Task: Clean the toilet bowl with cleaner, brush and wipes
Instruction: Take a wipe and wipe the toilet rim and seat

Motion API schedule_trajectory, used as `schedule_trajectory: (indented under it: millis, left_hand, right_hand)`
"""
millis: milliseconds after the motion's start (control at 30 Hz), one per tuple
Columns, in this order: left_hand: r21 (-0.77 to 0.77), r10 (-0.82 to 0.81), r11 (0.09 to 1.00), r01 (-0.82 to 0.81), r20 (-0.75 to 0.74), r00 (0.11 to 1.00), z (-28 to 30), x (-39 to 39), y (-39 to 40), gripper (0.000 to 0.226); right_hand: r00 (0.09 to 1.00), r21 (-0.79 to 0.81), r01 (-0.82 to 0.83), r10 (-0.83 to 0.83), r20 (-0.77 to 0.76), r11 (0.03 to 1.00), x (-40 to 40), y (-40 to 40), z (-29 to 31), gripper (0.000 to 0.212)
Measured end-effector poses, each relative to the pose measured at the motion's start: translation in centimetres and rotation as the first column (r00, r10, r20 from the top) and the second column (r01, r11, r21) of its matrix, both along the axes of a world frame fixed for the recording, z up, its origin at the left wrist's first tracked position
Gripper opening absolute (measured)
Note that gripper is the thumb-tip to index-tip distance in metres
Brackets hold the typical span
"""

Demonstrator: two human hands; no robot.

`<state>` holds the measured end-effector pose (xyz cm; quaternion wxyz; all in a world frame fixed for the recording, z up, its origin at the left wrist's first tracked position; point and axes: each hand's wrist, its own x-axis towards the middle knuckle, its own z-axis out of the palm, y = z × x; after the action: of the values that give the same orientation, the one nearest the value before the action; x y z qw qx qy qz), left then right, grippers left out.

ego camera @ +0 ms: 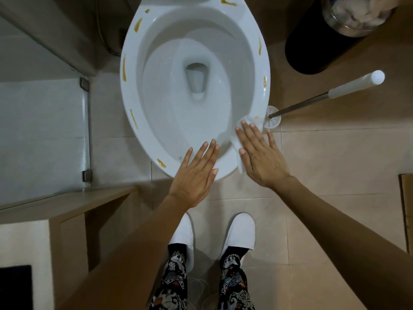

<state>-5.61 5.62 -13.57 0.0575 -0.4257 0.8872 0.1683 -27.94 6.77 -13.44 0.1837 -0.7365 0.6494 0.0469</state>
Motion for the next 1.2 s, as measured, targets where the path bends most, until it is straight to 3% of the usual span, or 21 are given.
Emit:
schedule_trajectory:
  millis: [233, 400, 600, 833, 1200]
  left_hand:
    - [0.016, -0.003, 1.000, 0.003, 0.004, 1.000, 0.2, -0.1, -0.1, 0.056]
    - [0.072, -0.019, 0.997, 0.019, -0.002, 1.000, 0.3, -0.1, -0.3, 0.057]
    - [0.090, -0.035, 0.995, 0.037, -0.030, 0.999, 0.2, -1.4, -0.7, 0.058]
    - [0.135, -0.065, 0.988, 0.079, -0.103, 0.993, 0.0, -5.5, -2.4, 0.056]
    - [0.020, -0.074, 0.997, 0.077, -0.115, 0.991, -0.6, -7.0, -2.3, 0.054]
  right_hand:
    - [0.986, 0.030, 0.155, -0.156, 0.062, 0.988, 2.6, 0.7, 0.2, 0.060]
    - [0.993, 0.016, 0.072, -0.073, 0.094, 0.997, 1.2, 0.7, 0.3, 0.057]
    - [0.992, -0.039, 0.116, -0.113, 0.059, 0.993, -3.0, -4.6, -0.2, 0.058]
    - [0.997, -0.050, 0.021, -0.016, 0.081, 0.999, -5.3, -8.2, -0.2, 0.058]
    - [0.989, -0.072, 0.023, -0.013, 0.145, 0.997, -5.6, -7.6, -0.3, 0.055]
